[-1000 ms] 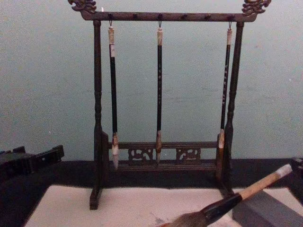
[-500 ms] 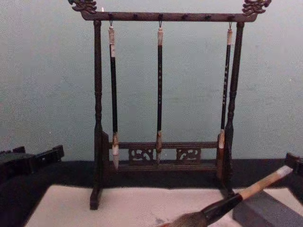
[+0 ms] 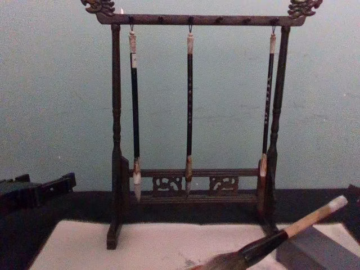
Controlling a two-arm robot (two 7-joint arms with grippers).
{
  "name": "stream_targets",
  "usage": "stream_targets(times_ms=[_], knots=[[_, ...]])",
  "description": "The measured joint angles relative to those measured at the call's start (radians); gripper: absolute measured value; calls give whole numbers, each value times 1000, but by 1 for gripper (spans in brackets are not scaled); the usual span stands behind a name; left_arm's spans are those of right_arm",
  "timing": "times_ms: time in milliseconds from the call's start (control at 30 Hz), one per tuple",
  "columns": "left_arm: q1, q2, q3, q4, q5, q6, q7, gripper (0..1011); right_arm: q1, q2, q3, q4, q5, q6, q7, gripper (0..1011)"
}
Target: Pick up the brush from the inkstone, write on the paper, then place the brush back to its original position.
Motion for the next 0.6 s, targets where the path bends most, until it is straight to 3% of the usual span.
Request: stream_targets(times_ms=[200, 600], knots=[[0, 0, 0, 0, 0, 0, 0, 1002, -1, -26, 20, 6, 72, 18, -13, 1002], [0, 0, 0, 0, 0, 0, 0, 1002, 2, -47, 24, 22, 181, 37, -15, 1001]])
